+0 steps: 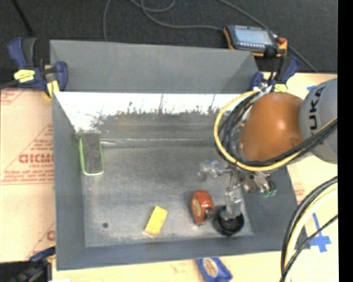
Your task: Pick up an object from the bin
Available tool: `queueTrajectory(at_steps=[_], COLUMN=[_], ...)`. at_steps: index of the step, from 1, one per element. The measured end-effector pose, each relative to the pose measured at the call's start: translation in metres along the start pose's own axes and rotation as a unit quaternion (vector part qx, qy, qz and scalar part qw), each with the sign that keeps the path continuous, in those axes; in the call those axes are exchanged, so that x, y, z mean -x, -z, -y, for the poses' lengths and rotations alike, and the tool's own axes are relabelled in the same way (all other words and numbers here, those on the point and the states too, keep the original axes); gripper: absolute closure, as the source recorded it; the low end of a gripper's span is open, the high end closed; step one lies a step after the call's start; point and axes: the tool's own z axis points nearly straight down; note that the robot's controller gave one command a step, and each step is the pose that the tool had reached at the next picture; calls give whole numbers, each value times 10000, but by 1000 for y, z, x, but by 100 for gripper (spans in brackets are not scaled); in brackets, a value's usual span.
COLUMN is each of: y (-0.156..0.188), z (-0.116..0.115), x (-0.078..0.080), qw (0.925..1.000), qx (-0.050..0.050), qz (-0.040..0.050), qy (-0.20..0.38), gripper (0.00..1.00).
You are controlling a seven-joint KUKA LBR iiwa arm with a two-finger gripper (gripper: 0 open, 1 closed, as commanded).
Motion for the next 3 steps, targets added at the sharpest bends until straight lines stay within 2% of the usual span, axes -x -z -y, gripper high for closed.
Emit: queueTrajectory(at_steps=[1,2,3], y=[0,-37,-34], z=[0,7,6], x=[0,-40,-37], qw=[10000,10000,10000], qx=[1,-5,3], qz=[0,16,-10], qy=[-2,73,72], gripper=[0,0,100])
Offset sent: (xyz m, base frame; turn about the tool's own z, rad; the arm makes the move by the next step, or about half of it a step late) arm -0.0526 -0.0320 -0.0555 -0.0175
